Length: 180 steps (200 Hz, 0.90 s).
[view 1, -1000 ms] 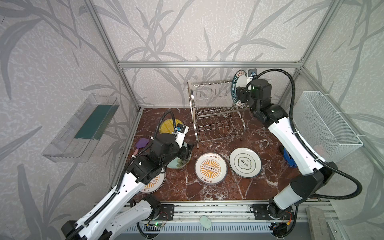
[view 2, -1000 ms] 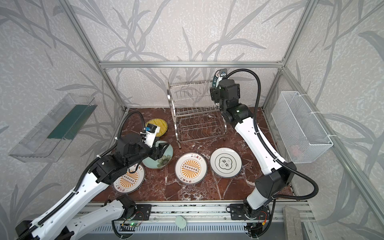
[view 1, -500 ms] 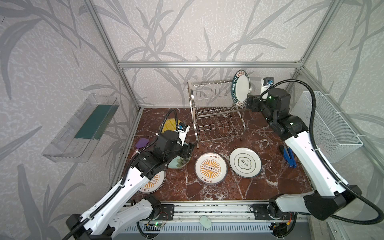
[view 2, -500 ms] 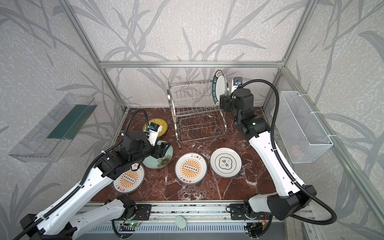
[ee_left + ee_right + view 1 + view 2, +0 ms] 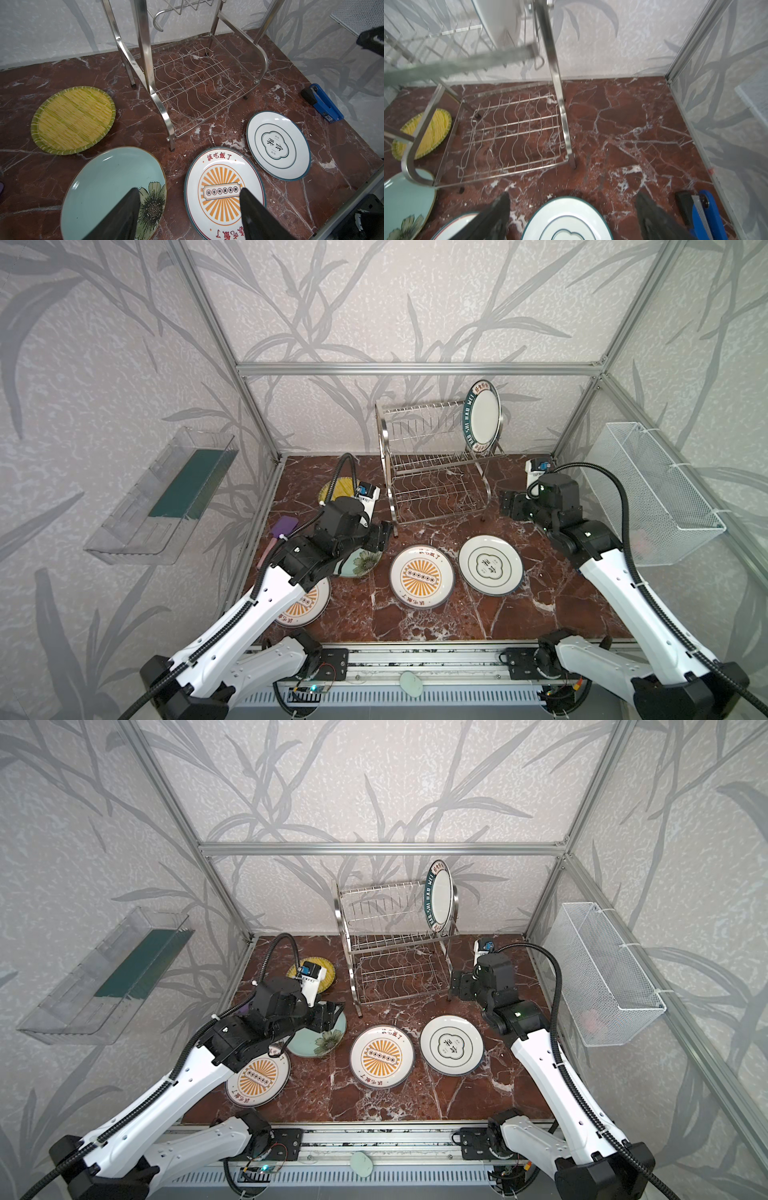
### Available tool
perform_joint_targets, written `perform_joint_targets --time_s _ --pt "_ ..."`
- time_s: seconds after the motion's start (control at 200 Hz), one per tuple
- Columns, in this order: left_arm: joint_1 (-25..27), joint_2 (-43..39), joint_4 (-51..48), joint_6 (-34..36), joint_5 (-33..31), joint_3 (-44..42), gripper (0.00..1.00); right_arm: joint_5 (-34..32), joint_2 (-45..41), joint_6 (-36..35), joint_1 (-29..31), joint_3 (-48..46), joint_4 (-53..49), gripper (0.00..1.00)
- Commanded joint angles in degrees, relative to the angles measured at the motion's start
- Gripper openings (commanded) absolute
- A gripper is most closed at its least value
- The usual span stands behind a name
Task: Load the plates into the dish rack
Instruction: 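Open the right gripper and draw it back from the rack, then move the right gripper down to the rim of the white cloud-emblem plate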
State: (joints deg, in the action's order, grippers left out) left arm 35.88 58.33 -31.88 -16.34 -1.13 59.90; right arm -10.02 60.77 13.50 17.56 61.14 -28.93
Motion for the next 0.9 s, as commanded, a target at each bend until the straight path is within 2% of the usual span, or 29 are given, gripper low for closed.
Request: perform_joint_targets --time_s 0.0,0.175,0.365,0.48,0.605,0.895 --pt "-0.37 1.74 0.48 -3.31 -3.16 -1.15 0.73 5.54 -1.78 3.28 -0.07 -3.93 -2.63 0.93" --pt "-0.37 2.64 1.89 -5.64 -5.48 -3.55 0.72 10.53 -5.23 6.37 -0.09 -11.77 -0.58 0.92" --pt "-0.46 1.45 3.90 -8.73 -6.74 -7.93 0.71 12.70 -9.65 10.99 -0.14 -20.63 1.72 0.87" --pt "-0.45 0.82 5.17 -10.82 -5.51 -11.02 0.71 14.27 -12.02 12.76 -0.16 -25.15 3.48 0.84" --pt "-0.46 0.55 7.28 -12.00 -3.19 -13.92 0.71 12.80 -14.64 14.11 -0.68 -28.37 4.62 0.82" --pt "-0.46 -0.78 10.33 -15.07 -4.25 -19.26 0.71 20.11 -13.66 13.89 -11.05 -31.86 6.71 0.76"
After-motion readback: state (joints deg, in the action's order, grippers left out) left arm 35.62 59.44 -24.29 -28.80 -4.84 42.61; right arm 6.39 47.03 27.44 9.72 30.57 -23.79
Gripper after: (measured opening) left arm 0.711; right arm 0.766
